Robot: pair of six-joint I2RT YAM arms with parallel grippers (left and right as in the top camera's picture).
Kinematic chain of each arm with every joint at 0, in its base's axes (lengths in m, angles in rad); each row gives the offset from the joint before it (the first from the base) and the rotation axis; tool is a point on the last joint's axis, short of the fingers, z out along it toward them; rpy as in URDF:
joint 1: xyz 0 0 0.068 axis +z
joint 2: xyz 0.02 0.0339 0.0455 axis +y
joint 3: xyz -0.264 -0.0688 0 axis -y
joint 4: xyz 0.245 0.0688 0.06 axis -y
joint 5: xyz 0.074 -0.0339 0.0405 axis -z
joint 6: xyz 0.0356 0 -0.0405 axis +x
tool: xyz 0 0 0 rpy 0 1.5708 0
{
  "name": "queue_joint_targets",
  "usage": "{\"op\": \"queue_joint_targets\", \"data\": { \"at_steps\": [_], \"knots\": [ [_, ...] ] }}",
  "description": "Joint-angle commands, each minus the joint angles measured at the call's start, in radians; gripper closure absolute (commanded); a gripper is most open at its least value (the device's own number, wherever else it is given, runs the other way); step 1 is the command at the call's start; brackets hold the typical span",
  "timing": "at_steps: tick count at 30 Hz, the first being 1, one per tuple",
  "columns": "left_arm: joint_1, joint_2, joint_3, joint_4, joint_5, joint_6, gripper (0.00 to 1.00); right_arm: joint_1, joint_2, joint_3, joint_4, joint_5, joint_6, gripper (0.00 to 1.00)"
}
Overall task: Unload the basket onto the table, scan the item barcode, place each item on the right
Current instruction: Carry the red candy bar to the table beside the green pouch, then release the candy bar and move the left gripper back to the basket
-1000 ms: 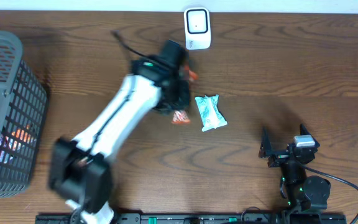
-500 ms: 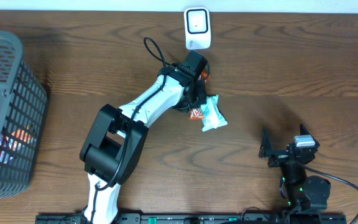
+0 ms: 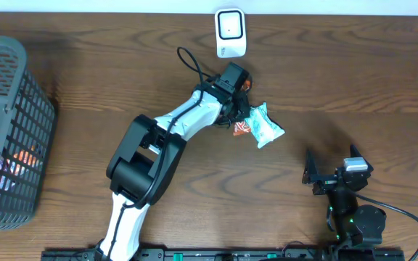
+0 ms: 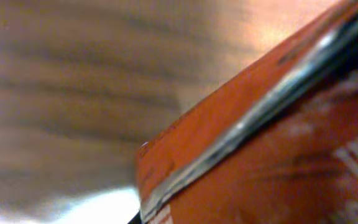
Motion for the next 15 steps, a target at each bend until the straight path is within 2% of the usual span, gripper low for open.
{"op": "queue_joint_targets", "data": {
  "at_steps": [1, 3, 5, 6, 10, 15],
  "knots": [
    [0.077, -0.087, 0.072, -0.016, 0.003, 0.055, 0.73, 0.006, -0.005, -0.001, -0.005, 0.001, -0.007, 0.01],
    [0.121, -0.164, 0.075, -0.016, 0.057, 0.101, 0.33, 0.006, -0.005, -0.001, -0.005, 0.001, -0.007, 0.01],
    [0.158, -0.234, 0.075, -0.020, 0.102, 0.154, 0.27, 0.006, -0.005, -0.001, -0.005, 0.001, -0.007, 0.01],
    [0.201, -0.327, 0.075, -0.042, 0.119, 0.193, 0.20, 0.006, -0.005, -0.001, -0.005, 0.001, -0.007, 0.01],
    [0.278, -0.496, 0.075, -0.072, 0.118, 0.227, 0.20, 0.006, -0.005, -0.001, -0.005, 0.001, -0.007, 0.01],
    [0.451, -0.731, 0.074, -0.099, 0.097, 0.227, 0.19, 0.006, -0.005, -0.001, -0.005, 0.001, -0.007, 0.01]
  ]
}}
